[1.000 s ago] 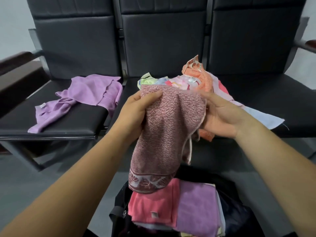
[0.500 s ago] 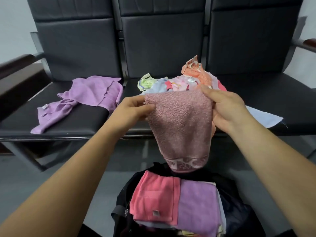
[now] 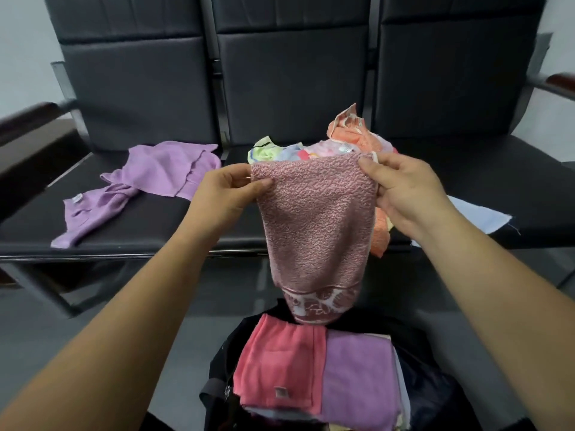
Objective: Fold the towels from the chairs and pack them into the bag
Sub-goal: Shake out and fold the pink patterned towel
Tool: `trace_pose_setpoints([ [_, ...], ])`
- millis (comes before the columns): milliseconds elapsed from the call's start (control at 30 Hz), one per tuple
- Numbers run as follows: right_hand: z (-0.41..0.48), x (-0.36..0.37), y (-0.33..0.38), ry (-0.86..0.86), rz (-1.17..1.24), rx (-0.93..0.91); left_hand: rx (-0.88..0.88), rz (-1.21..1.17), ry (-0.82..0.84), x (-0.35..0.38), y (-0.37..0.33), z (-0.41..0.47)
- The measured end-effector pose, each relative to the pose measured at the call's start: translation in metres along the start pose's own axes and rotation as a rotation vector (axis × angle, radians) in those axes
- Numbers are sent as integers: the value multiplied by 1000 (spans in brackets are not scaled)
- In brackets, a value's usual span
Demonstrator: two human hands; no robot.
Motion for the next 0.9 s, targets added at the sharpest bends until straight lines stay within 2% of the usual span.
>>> trace_pose_setpoints([
  [100,-1,8,4,78,404,52,6,-42,-75,-1,3,0],
  [167,0,9,6,158,475,83,4,-44,-104,-1,2,1],
  [233,1,4,4,155,387,88,-7,-89,-35,1,0,1],
  [300,2,-2,2,63,247,65,-12,-80,24,0,0,1],
  [433,1,-7,-1,-25,-11,4,25,87,-45,-5,-1,1],
  [533,2,-6,-4,-71,19,0,-3,10,-69,-4,-1,3],
  [600,2,-2,-4,-68,180,36,-52,-56,-79,-2,2,4],
  [667,0,3,-2,7,422,75,-73,-193,-70,2,2,4],
  [733,-2,5,2,132,516,99,-61,-311,9,4,0,3],
  [800,-3,4,3,204,428,95,-40,-256,64,3,-1,2],
  [900,2,-4,-1,52,144,48,-25,58,-39,-4,0,2],
])
Point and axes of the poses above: each hand's wrist, its own z-axis towards the middle knuckle, its own x-axis out of the palm, y = z × x, the point moved 2 cm from there along z, towards the middle knuckle, and after that the axes turned 5 degrees about y, right-handed, at the moved point
